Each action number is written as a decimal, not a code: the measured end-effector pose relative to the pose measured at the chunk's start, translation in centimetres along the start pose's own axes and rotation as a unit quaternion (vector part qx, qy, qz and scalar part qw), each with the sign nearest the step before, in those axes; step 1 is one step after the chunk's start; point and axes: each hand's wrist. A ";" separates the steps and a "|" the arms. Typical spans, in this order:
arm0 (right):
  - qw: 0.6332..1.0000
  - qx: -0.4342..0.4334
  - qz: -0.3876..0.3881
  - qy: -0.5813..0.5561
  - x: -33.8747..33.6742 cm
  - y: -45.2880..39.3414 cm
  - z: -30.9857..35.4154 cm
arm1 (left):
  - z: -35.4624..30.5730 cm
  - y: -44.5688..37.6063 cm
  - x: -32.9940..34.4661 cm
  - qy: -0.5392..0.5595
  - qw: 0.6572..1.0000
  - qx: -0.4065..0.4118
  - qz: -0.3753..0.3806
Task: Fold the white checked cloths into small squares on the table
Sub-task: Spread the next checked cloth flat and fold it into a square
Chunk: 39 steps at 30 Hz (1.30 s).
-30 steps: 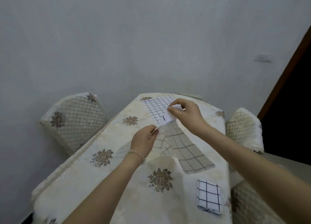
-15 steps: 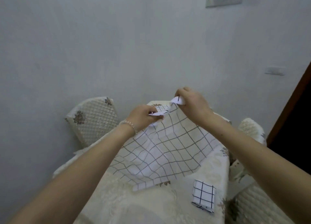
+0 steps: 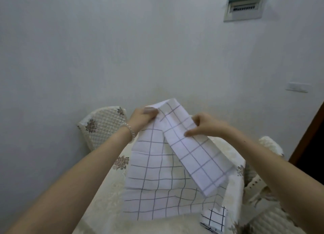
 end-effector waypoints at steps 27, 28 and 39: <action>0.947 0.301 -0.107 -0.034 20.6 -14.5 -26.9 | 34.9 -12.4 6.6 -0.231 0.906 -0.282 0.214; 0.944 0.308 -0.114 -0.025 21.4 -14.4 -27.6 | 35.8 -12.4 7.2 -0.236 0.905 -0.274 0.223; 0.890 0.380 -0.204 0.148 27.6 -16.9 -31.7 | 43.9 -14.1 11.0 -0.373 0.914 -0.104 0.122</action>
Point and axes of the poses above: each hand's wrist, its own y-axis away from the middle knuckle, its own x-axis out of the palm, z = x × y, and after that the axes turned 10 degrees about -y, right-handed
